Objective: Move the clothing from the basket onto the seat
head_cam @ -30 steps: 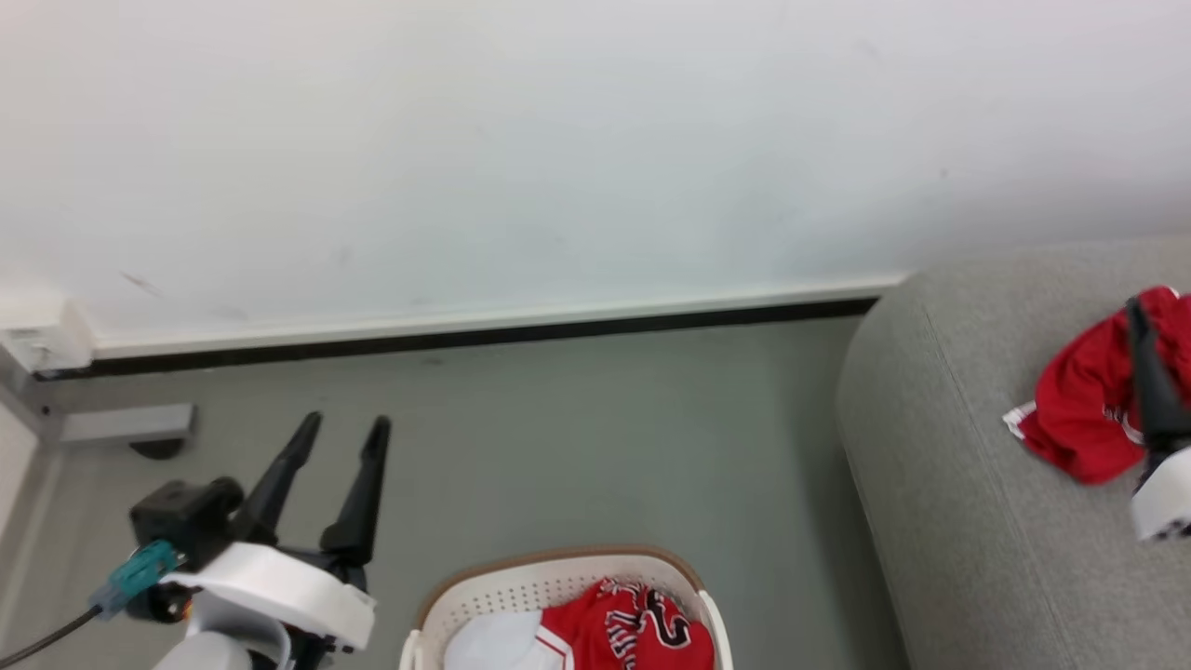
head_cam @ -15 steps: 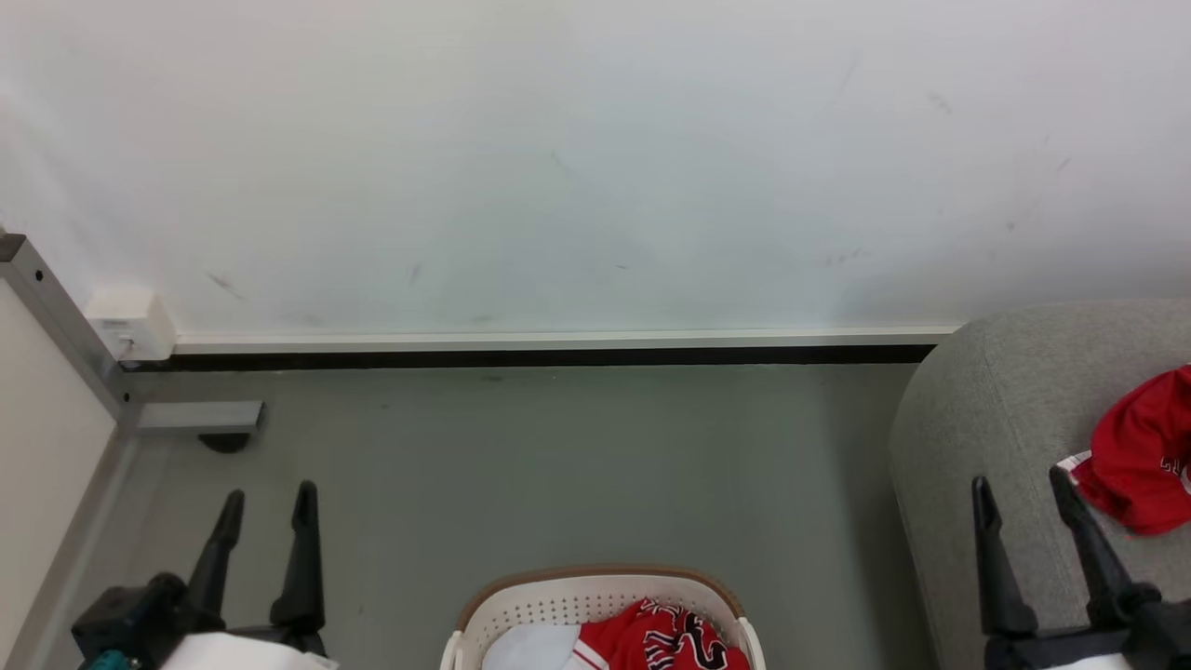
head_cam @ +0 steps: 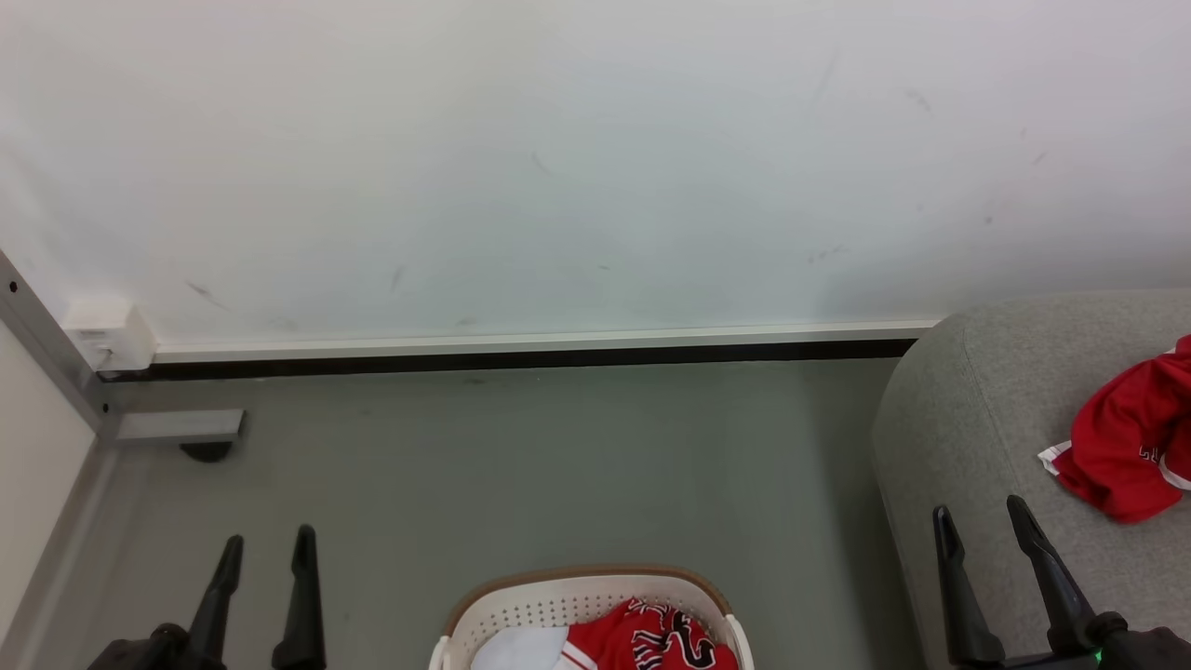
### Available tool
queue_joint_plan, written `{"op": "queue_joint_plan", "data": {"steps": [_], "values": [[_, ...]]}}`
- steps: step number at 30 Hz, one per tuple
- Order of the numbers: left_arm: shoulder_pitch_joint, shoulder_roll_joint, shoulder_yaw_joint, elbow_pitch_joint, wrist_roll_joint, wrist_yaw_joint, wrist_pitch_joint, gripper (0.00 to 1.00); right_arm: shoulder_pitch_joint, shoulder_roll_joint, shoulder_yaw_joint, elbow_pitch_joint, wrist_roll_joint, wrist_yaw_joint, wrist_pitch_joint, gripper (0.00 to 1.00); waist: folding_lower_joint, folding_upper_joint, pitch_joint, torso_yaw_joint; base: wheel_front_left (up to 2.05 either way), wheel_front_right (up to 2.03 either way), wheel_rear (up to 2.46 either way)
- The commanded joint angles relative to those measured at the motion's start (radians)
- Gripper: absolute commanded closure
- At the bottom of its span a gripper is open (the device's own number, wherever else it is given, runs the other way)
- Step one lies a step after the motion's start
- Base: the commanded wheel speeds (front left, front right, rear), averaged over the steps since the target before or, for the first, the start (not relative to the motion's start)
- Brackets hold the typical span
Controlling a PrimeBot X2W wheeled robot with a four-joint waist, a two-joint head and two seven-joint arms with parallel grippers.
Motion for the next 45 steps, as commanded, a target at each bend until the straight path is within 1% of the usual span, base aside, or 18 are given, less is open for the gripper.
{"op": "queue_joint_plan", "data": {"steps": [1,10,22,28,32,38,42,45], "values": [[-0.006,-0.008,0.013,0.002,0.021,-0.011,-0.001,0.00,-0.014,0.000,0.000,-0.003,0.012,-0.002,-0.003,0.00,0.0001,-0.0001,0.000,-0.002,0.00,0.00,0.00],[-0.020,-0.033,0.045,0.016,0.052,-0.041,-0.001,0.00,-0.022,0.001,-0.003,-0.003,0.024,-0.002,-0.003,0.00,0.0001,-0.0001,0.003,-0.007,0.00,0.00,0.00],[-0.027,-0.049,0.058,0.020,0.073,-0.052,-0.001,0.00,-0.029,0.001,0.008,0.004,0.034,-0.002,-0.003,0.00,0.0001,-0.0001,0.007,-0.021,0.00,0.00,0.00],[-0.031,-0.052,0.053,0.015,0.072,-0.050,-0.001,0.00,-0.036,0.001,0.008,0.005,0.062,-0.002,-0.003,0.00,0.0001,-0.0001,0.010,-0.038,0.00,0.00,0.00],[-0.034,-0.047,0.038,0.014,0.067,-0.050,-0.001,0.00,-0.039,0.000,0.007,0.006,0.060,-0.002,-0.003,0.00,0.0001,-0.0001,0.015,-0.064,0.00,0.00,0.00],[-0.039,-0.034,0.015,0.031,0.047,-0.050,-0.001,0.00,-0.042,0.000,0.002,0.010,0.074,-0.002,-0.003,0.00,0.0001,-0.0001,0.035,-0.120,0.00,0.00,0.00],[-0.057,-0.014,-0.021,0.052,0.034,-0.050,-0.001,0.00,-0.054,0.000,0.001,0.003,0.076,-0.002,-0.003,0.00,0.0001,-0.0001,0.064,-0.162,0.00,0.00,0.00],[-0.078,0.012,-0.061,0.078,0.017,-0.051,-0.001,0.00,-0.065,0.000,-0.002,-0.007,0.086,-0.002,-0.003,0.00,0.0001,-0.0001,0.096,-0.196,0.00,0.00,0.00]]}}
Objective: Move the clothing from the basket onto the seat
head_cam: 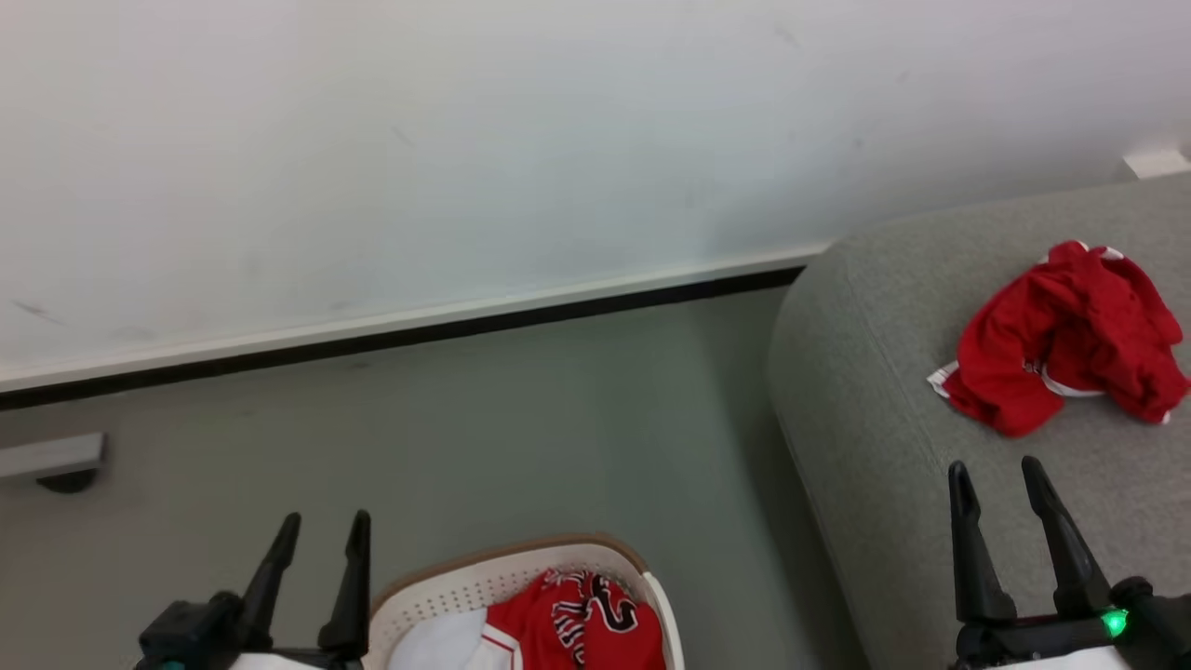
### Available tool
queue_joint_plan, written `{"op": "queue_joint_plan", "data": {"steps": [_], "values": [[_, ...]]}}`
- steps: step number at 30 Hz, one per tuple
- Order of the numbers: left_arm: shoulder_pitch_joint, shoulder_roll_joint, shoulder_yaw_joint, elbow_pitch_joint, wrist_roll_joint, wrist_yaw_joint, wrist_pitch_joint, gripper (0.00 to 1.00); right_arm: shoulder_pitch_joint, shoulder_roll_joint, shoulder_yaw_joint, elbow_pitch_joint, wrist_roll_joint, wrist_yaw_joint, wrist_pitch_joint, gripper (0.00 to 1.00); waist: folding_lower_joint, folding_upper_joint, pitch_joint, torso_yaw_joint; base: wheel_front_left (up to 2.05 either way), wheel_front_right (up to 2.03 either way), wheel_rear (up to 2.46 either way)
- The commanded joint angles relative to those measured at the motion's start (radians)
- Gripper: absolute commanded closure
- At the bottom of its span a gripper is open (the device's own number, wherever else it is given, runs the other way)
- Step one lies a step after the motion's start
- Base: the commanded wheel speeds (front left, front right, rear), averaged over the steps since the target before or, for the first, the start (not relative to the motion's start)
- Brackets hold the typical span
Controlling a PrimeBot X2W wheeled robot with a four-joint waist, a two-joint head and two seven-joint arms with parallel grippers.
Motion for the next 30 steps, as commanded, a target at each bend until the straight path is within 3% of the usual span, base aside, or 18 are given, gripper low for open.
{"op": "queue_joint_plan", "data": {"steps": [1,9,18,30], "values": [[-0.021,0.023,-0.014,0.013,-0.018,0.002,-0.001,0.00,-0.016,0.000,-0.001,-0.006,0.016,-0.002,-0.003,0.00,-0.0002,0.0000,0.039,-0.037,0.00,0.00,0.00],[-0.106,0.148,-0.139,0.091,-0.063,0.002,0.001,0.00,-0.077,0.000,0.034,-0.065,0.030,-0.002,-0.002,0.00,-0.0002,0.0000,0.179,-0.125,0.00,0.00,0.00],[-0.246,0.296,-0.325,0.198,-0.108,0.002,0.075,0.00,-0.145,0.001,0.013,-0.145,0.066,-0.002,-0.001,0.00,-0.0002,0.0000,0.341,-0.170,0.00,0.00,0.00],[-0.424,0.421,-0.634,0.321,-0.240,0.001,0.199,0.00,-0.209,0.001,-0.010,-0.242,0.117,-0.002,-0.001,0.00,-0.0002,0.0000,0.536,-0.216,0.00,0.00,0.00]]}}
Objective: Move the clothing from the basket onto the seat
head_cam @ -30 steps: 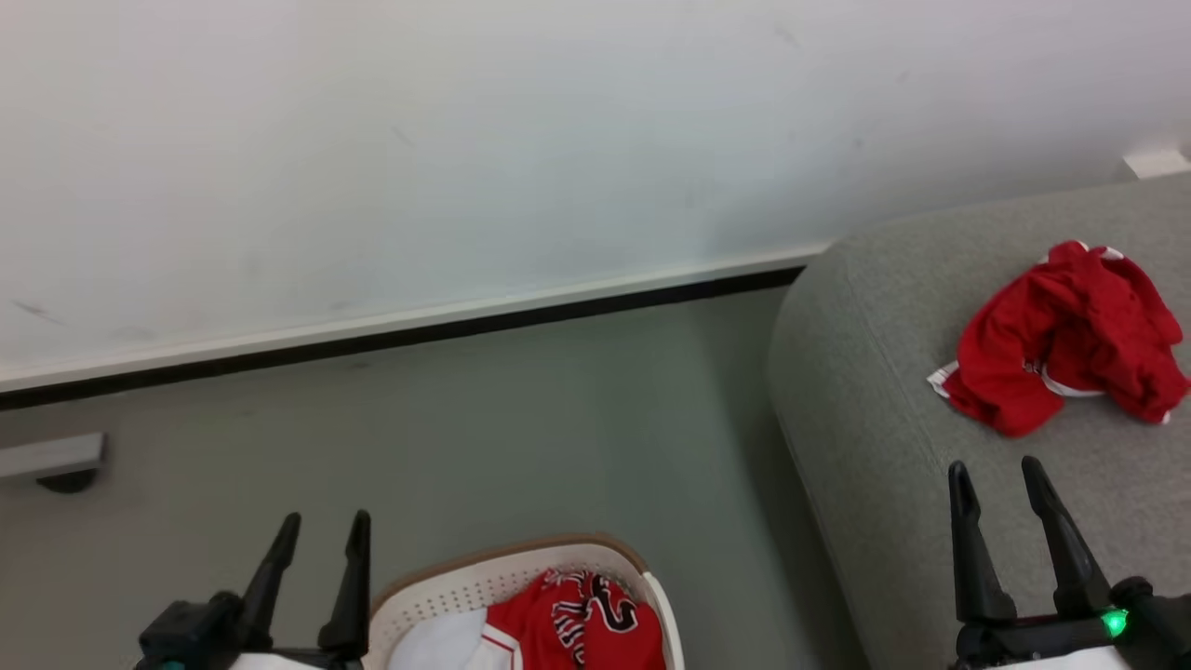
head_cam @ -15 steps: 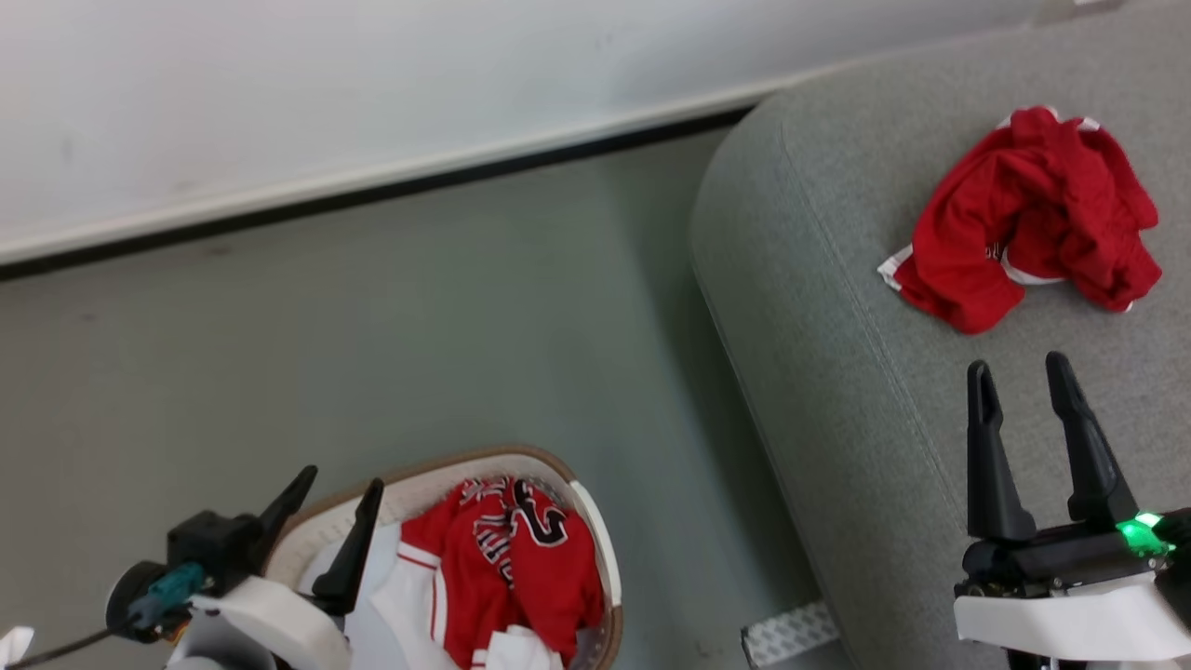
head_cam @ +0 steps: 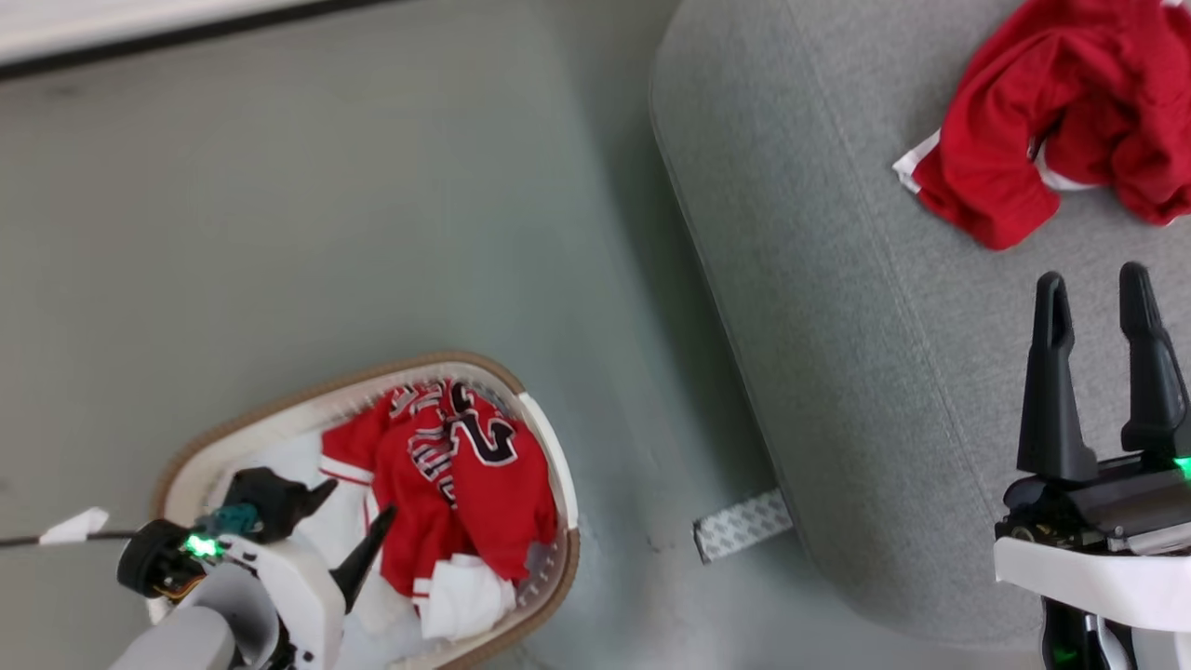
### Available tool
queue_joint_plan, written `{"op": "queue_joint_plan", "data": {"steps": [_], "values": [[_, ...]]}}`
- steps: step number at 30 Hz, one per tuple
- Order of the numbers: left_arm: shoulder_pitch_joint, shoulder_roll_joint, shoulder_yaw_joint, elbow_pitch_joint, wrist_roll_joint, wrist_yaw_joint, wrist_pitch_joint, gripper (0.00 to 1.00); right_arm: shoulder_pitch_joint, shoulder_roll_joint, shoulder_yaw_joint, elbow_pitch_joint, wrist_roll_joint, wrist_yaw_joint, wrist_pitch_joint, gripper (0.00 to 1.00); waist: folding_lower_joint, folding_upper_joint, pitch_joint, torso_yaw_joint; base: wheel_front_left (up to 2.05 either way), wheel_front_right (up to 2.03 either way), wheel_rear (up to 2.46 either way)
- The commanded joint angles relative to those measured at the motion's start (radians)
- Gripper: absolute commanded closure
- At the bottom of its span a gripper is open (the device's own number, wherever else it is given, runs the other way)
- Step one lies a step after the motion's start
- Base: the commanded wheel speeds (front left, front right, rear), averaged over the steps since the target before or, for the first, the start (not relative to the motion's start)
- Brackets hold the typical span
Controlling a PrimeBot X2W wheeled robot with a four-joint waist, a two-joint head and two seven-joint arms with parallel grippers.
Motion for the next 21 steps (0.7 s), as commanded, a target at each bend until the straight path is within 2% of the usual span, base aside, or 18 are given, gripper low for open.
{"op": "queue_joint_plan", "data": {"steps": [1,7,18,21], "values": [[-0.030,0.027,-0.038,0.017,-0.025,0.002,0.027,0.00,-0.020,0.001,-0.002,-0.015,0.010,-0.002,0.000,0.00,-0.0003,0.0000,0.063,-0.026,0.00,0.00,0.00],[-0.113,0.075,-0.171,0.061,-0.109,0.002,0.084,0.00,-0.042,0.001,-0.004,-0.055,0.042,-0.002,0.000,0.00,-0.0003,0.0000,0.148,-0.058,0.00,0.00,0.00],[-0.216,0.150,-0.313,0.145,-0.218,0.002,0.153,0.00,-0.022,0.002,0.006,-0.095,0.088,-0.002,0.001,0.00,-0.0003,0.0000,0.242,-0.115,0.00,0.00,0.00],[-0.239,0.151,-0.342,0.169,-0.241,0.002,0.160,0.00,-0.017,0.001,0.005,-0.102,0.098,-0.002,0.001,0.00,-0.0003,0.0000,0.254,-0.122,0.00,0.00,0.00]]}}
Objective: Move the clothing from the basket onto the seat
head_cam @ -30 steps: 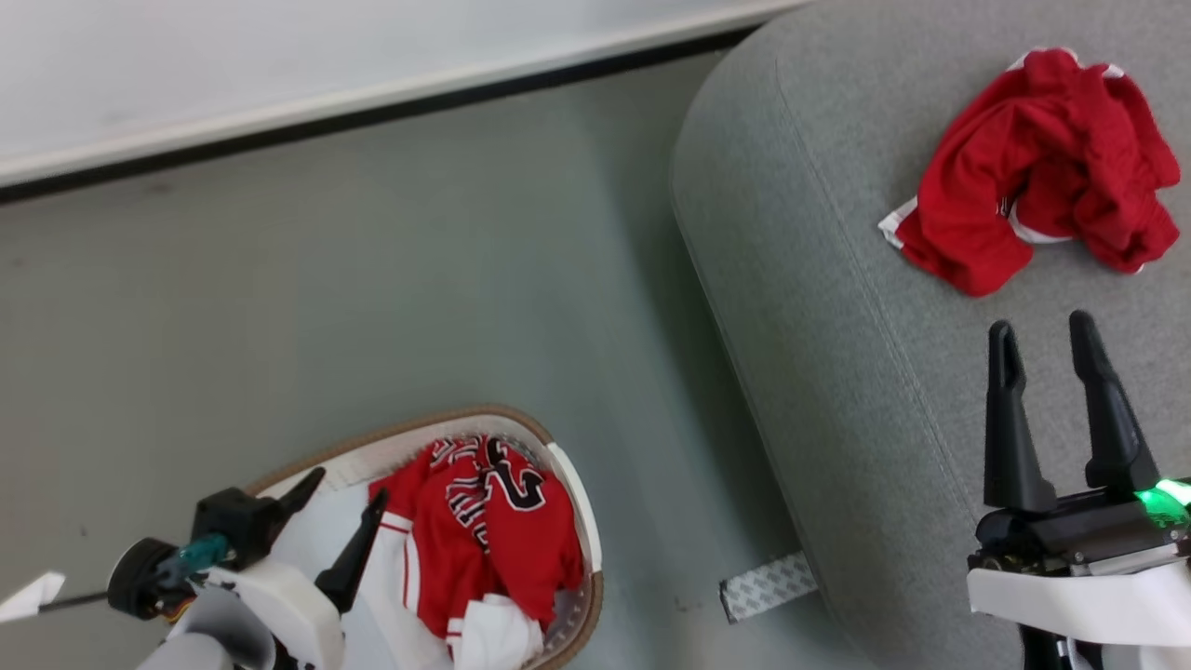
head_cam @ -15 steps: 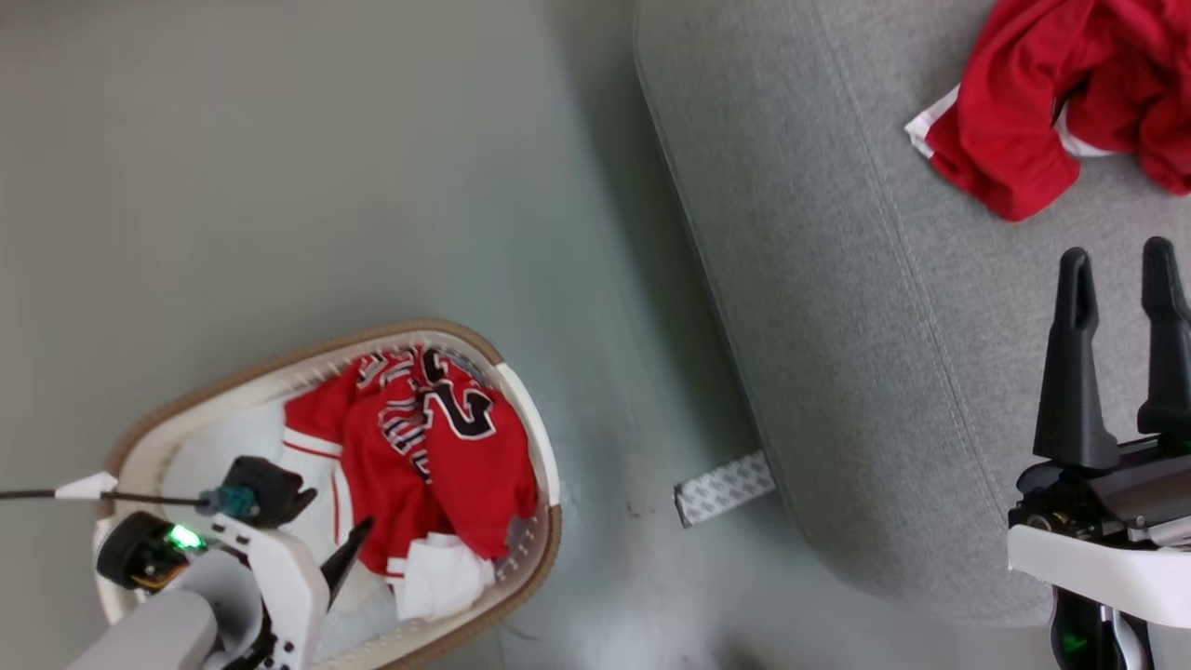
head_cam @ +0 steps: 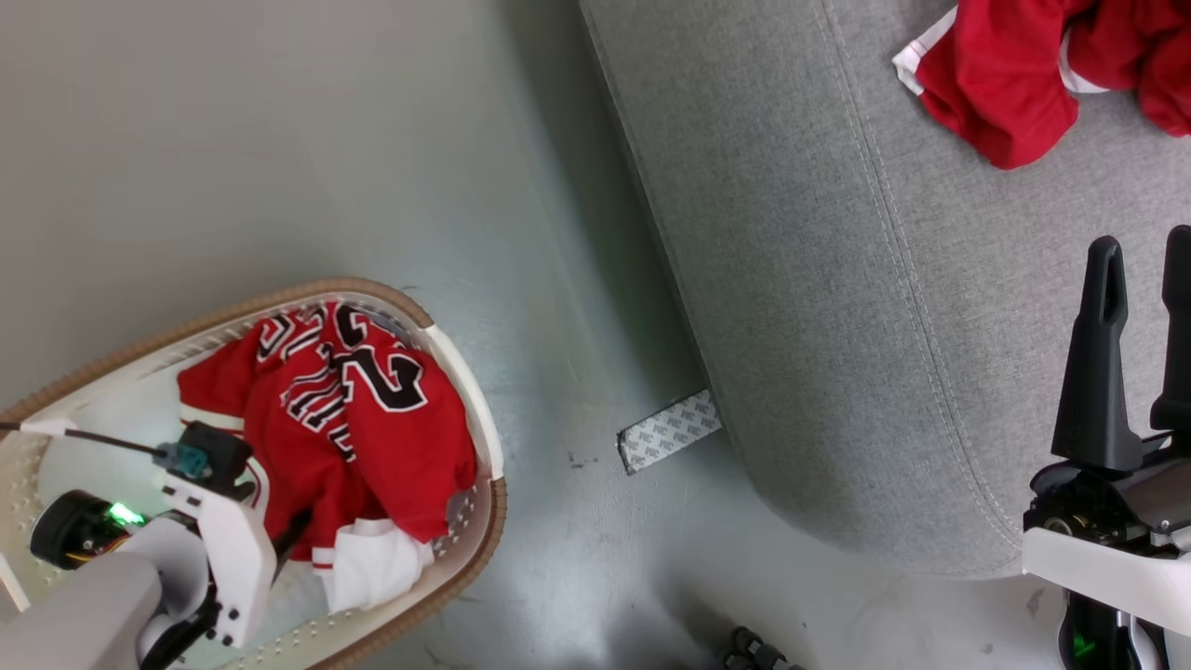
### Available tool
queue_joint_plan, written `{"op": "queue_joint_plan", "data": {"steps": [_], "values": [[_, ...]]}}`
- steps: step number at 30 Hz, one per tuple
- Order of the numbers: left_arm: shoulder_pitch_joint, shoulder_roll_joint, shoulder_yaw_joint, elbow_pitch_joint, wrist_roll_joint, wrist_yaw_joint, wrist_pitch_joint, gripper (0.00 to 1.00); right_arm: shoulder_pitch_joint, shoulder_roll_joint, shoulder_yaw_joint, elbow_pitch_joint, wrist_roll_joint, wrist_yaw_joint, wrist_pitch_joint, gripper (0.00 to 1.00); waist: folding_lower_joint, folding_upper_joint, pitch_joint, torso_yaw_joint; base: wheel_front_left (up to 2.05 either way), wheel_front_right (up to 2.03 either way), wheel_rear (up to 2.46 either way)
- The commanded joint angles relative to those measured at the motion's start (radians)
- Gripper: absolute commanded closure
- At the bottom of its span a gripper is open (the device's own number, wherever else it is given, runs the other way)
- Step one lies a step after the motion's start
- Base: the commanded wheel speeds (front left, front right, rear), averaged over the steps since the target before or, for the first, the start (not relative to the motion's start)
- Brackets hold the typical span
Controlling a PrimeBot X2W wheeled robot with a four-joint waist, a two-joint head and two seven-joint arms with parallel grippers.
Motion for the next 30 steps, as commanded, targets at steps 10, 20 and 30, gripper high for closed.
{"op": "queue_joint_plan", "data": {"steps": [10,20,30], "values": [[-0.076,-0.016,-0.095,0.075,-0.063,0.002,-0.012,0.04,0.019,0.001,-0.011,-0.010,0.020,-0.002,0.000,0.00,-0.0001,0.0000,0.032,0.000,0.00,0.00,0.00],[-0.111,-0.025,-0.179,0.092,-0.123,0.002,-0.077,1.00,-0.009,0.001,0.005,0.017,0.015,-0.002,0.000,0.00,-0.0001,0.0000,0.003,-0.005,0.00,0.00,0.00],[-0.069,-0.112,-0.231,0.089,-0.190,0.002,-0.188,1.00,-0.013,0.001,0.002,0.073,-0.068,-0.002,0.000,0.00,-0.0001,0.0000,-0.169,0.045,0.00,0.00,0.00]]}}
